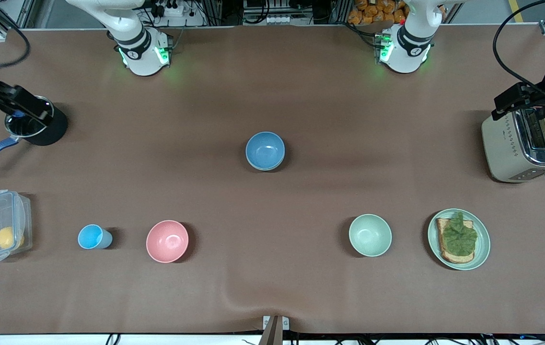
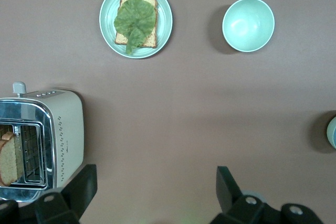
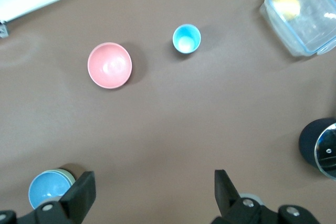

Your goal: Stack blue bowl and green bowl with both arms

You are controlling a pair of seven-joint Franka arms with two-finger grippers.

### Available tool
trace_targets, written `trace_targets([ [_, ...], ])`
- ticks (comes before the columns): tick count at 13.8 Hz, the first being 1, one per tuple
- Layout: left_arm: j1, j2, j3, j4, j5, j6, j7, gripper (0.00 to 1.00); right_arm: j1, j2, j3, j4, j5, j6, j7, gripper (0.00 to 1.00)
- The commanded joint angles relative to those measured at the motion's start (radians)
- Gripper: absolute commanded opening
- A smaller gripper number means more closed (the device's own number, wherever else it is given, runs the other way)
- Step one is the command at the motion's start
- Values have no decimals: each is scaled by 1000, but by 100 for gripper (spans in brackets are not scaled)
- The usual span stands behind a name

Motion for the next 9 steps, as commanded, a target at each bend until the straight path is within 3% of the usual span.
trace_targets([
  [1,11,2,-8,4,-13,-14,-20,100,-7,8,-34,8,-20,-17,-96,100],
  [3,12,2,-6,0,-13,-14,-20,100,-10,11,-64,-8,-17,-1,-130,100],
  [9,8,9,-14,0,-14,-14,-46,100,-13,10,-64,-22,-19,0,-172,100],
])
